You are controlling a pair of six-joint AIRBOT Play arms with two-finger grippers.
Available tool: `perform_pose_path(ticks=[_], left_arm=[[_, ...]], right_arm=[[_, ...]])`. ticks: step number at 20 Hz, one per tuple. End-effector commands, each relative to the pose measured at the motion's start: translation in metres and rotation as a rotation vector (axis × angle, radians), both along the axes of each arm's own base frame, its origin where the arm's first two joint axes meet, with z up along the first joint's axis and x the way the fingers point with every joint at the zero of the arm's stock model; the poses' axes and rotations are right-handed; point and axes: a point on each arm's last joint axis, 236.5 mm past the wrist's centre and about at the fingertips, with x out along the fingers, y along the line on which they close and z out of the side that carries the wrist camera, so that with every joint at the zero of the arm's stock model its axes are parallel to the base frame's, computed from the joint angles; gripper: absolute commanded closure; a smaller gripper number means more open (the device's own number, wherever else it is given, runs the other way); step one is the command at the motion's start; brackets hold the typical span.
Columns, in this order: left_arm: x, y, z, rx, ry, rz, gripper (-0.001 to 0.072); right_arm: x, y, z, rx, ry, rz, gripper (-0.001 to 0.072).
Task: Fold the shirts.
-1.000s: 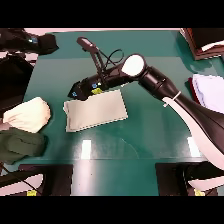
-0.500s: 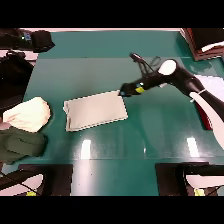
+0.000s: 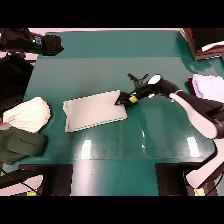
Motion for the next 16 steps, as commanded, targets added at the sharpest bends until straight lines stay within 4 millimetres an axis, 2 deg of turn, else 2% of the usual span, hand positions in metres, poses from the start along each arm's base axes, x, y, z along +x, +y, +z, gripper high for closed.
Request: perform_pose_path(ticks=[1, 3, 4, 5, 7, 8, 9, 11, 12, 14, 16], left_arm=[[0.000, -0.003, -0.001, -0.011, 0.005, -0.006, 0.0682], [-0.002, -0.008, 0.001, -0.036, 0.008, -0.017, 0.0683], [-0.002, -0.011, 0.002, -0.045, 0.009, -0.021, 0.0683], [-0.003, -0.014, 0.003, -0.040, 0.003, -0.028, 0.0683], [-0.008, -0.029, 0.003, -0.036, -0.001, -0.061, 0.0683], [-0.011, -0.041, 0.004, -0.038, -0.007, -0.086, 0.0683], [-0.015, -0.054, 0.007, -0.043, -0.020, -0.111, 0.0683], [-0.022, -0.077, 0.011, -0.045, -0.044, -0.160, 0.0683], [-0.026, -0.087, 0.012, -0.048, -0.049, -0.182, 0.0683], [-0.034, -0.103, 0.015, -0.053, -0.058, -0.217, 0.0682], [-0.038, -0.114, 0.017, -0.060, -0.067, -0.238, 0.0682]], right_arm=[[-0.002, 0.055, -0.002, 0.092, 0.012, 0.051, 0.0383], [0.013, 0.069, 0.014, 0.111, -0.084, 0.076, 0.0699], [0.024, 0.068, 0.026, 0.103, -0.139, 0.076, 0.0695], [0.040, 0.059, 0.040, 0.076, -0.197, 0.057, 0.0695], [0.080, 0.017, 0.067, -0.027, -0.311, -0.015, 0.0695], [0.098, -0.012, 0.083, -0.083, -0.371, -0.043, 0.0695], [0.115, -0.051, 0.100, -0.140, -0.421, -0.085, 0.0695], [0.142, -0.135, 0.133, -0.243, -0.497, -0.193, 0.0695], [0.152, -0.185, 0.148, -0.292, -0.518, -0.283, 0.0695], [0.160, -0.279, 0.173, -0.352, -0.534, -0.461, 0.0695], [0.156, -0.368, 0.187, -0.395, -0.531, -0.628, 0.0695]])
